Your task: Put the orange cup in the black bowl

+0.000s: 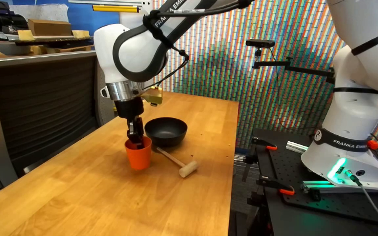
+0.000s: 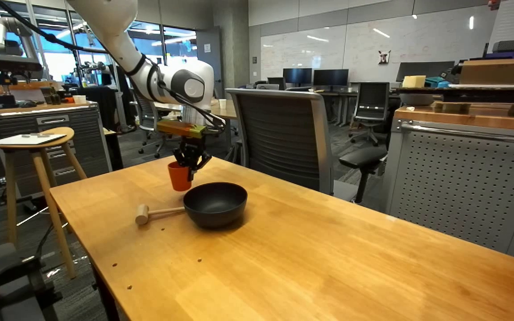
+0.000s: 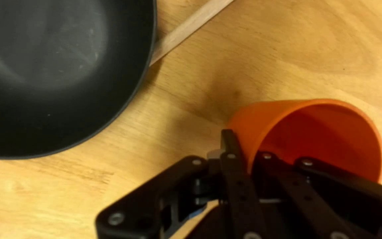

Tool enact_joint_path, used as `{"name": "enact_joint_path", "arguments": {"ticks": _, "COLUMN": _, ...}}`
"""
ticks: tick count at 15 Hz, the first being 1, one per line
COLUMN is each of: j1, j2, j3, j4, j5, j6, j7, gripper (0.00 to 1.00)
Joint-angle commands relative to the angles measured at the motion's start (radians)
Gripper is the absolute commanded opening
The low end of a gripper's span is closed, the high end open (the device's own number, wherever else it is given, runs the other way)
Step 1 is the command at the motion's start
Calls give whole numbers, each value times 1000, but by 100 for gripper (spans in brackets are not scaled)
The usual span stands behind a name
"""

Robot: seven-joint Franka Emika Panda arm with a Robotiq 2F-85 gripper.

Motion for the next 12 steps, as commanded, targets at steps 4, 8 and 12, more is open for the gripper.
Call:
{"name": "enact_joint_path", "arguments": {"ticks": 4, "j1": -38, "j2": -359, "j3": -90, "j4": -319, "j5": -40, "j6": 156, "j7": 133, "gripper": 1}}
{"name": "enact_joint_path", "arguments": {"ticks": 8, "j1": -75, "j2": -474, "j3": -191, "j4": -455, "j5": -135, "j6": 183, "j7": 263, "gripper": 1}}
{"name": "enact_joint_path", "arguments": {"ticks": 12, "j1": -134, "j2": -451, "j3": -221, "j4": -496, "j5": -98, "j6": 189, "j7": 276, "gripper": 1}}
